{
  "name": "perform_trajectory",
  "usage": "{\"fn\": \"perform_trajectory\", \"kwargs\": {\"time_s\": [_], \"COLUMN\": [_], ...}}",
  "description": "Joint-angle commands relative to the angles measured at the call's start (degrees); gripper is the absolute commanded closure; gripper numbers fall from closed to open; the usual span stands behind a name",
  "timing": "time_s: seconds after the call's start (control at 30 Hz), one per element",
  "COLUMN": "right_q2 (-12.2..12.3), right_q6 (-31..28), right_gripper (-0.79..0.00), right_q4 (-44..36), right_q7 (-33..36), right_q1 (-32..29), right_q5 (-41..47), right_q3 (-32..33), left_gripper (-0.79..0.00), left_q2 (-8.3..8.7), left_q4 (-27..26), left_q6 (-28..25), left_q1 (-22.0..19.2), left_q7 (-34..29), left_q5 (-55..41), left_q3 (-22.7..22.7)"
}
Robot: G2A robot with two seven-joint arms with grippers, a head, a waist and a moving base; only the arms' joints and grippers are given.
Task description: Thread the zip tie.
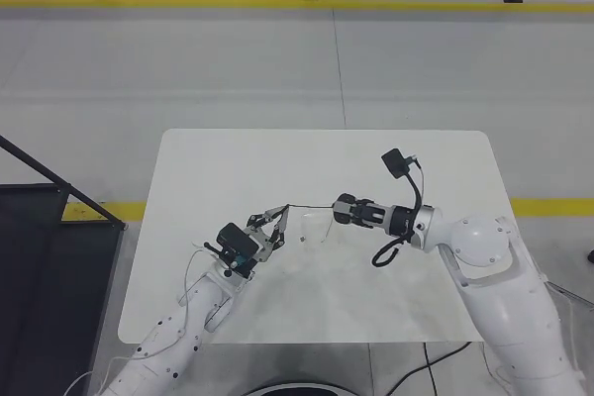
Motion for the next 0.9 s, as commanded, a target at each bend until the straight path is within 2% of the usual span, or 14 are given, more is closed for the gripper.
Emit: {"fn": "perform_trajectory", "kwargs": {"time_s": [0.0,0.3,0.57,0.87], "right_q2": [0.0,0.5,1.1,1.1], "right_q6": [0.0,-0.3,-2.5,-2.6], "right_gripper": [0.0,0.0,0.0,0.0], "right_q4": [-0.1,-1.6,-4.0,-4.4], "right_q7": [-0.1,-1.1,-1.2,-1.5], "right_q1": [-0.1,-2.4,-6.3,-6.7], "right_q5": [-0.1,0.9,2.5,2.8], "right_q3": [0.0,1.9,4.0,3.7], "left_gripper": [0.0,0.0,0.0,0.0], "left_q2": [0.0,-0.09,-0.53,-0.82], "left_q4": [0.0,-0.8,-0.5,0.1], "left_q6": [0.0,0.1,0.5,0.2], "left_q1": [0.0,0.3,0.0,-0.5], "left_q7": [0.0,-0.8,1.3,2.0], "left_q5": [0.0,-0.9,-1.5,-1.0], "left_q3": [0.0,-0.4,-1.0,-0.6]}}
